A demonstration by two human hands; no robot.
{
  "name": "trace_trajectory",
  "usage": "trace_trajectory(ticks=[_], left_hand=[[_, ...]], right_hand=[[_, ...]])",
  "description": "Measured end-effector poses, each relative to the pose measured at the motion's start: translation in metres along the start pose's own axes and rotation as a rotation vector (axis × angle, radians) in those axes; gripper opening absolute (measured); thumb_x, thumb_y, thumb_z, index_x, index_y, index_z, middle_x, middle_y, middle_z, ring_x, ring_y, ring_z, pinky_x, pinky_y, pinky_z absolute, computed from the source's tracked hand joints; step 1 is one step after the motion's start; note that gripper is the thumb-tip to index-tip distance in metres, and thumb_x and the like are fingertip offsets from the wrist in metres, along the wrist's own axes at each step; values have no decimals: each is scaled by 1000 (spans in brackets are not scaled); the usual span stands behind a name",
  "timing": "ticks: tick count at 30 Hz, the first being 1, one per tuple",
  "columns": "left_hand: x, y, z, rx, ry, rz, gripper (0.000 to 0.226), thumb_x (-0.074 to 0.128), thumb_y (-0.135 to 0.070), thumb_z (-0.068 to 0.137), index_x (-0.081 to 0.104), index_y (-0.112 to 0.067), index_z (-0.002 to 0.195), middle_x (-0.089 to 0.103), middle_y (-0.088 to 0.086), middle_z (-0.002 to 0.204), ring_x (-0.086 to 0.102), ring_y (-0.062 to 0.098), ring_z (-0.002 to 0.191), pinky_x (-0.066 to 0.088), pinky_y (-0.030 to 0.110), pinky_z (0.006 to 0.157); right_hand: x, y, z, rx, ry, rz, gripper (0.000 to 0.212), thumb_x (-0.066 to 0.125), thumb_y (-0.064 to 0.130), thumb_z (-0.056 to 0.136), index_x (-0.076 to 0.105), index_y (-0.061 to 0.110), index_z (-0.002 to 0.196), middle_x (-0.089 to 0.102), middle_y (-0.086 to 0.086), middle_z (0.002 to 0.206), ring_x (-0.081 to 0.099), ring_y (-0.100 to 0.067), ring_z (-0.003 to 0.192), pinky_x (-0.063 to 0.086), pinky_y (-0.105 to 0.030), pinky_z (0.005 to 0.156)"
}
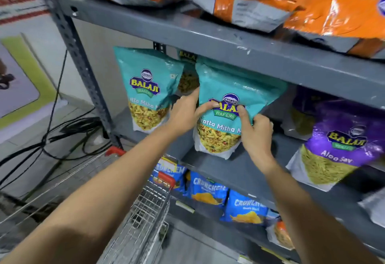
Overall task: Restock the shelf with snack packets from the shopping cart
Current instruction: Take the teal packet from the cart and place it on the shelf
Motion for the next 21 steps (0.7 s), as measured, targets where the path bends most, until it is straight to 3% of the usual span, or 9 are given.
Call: trace_trajectory(ticks=[2,4,6,9,13,15,16,18,21], left_hand=[[14,9,10,-26,3,-34,59,48,-67,84,53,-27,128,71,-3,119,68,24,105,53,36,81],[28,23,12,-76,10,-48,59,50,-65,84,54,-25,127,73,-2,116,69,22,102,53,33,78],[41,36,6,-132,56,-63,60,48,-66,85,53,-20,124,73,0,114,69,22,99,54,37,78],[45,55,-16,-182,23,-200,41,51,-52,93,55,-16,112,72,-2,102,68,16,94,51,33,75],[16,105,-69,-310,-249,-207,22,57,-38,94,62,-17,90,67,-5,81,64,7,77,54,36,76],[-3,138,-103,-423,-413,-188,11,65,-28,90,61,-18,88,66,-4,82,64,7,72,55,42,75],[-11,151,-116,-456,-481,-175,16,70,-26,86,59,-17,94,64,-1,90,64,12,74,55,44,76],[-23,173,-133,-508,-557,-119,58,81,-33,74,49,-12,118,50,5,115,58,22,98,51,44,91],[-25,193,-127,-579,-475,-51,120,88,-47,59,20,-5,149,26,14,152,26,29,142,24,38,118]], right_hand=[[9,-15,8,24,3,0,59,61,43,91,28,20,48,32,6,45,30,-9,45,21,-30,47],[23,-31,10,37,38,19,52,59,42,93,42,14,52,49,2,51,41,-11,52,26,-26,49],[33,-46,7,76,69,76,40,59,42,93,65,6,75,71,-5,75,57,-10,69,37,-23,60],[45,-63,4,160,168,274,34,71,39,84,68,14,107,74,7,100,67,4,87,48,-16,75],[72,-100,-10,265,372,434,83,92,29,54,52,11,126,70,0,119,67,-11,111,54,-33,93],[83,-114,-20,295,437,402,100,97,28,44,48,14,130,67,-2,125,64,-16,117,52,-40,100],[87,-118,-23,298,449,367,103,98,30,41,47,17,130,66,0,125,63,-15,117,51,-41,101],[92,-124,-28,301,431,307,101,97,30,41,48,21,129,66,3,124,63,-12,115,51,-42,101],[93,-128,-32,320,405,287,101,97,37,39,49,25,127,67,6,121,64,-9,113,52,-42,101]])
Point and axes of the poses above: each hand's wrist, its own z-axis towards the middle knuckle, its own x-axis out of the palm, y = z × x, the point moved 8 cm from there along z, towards the middle knuckle
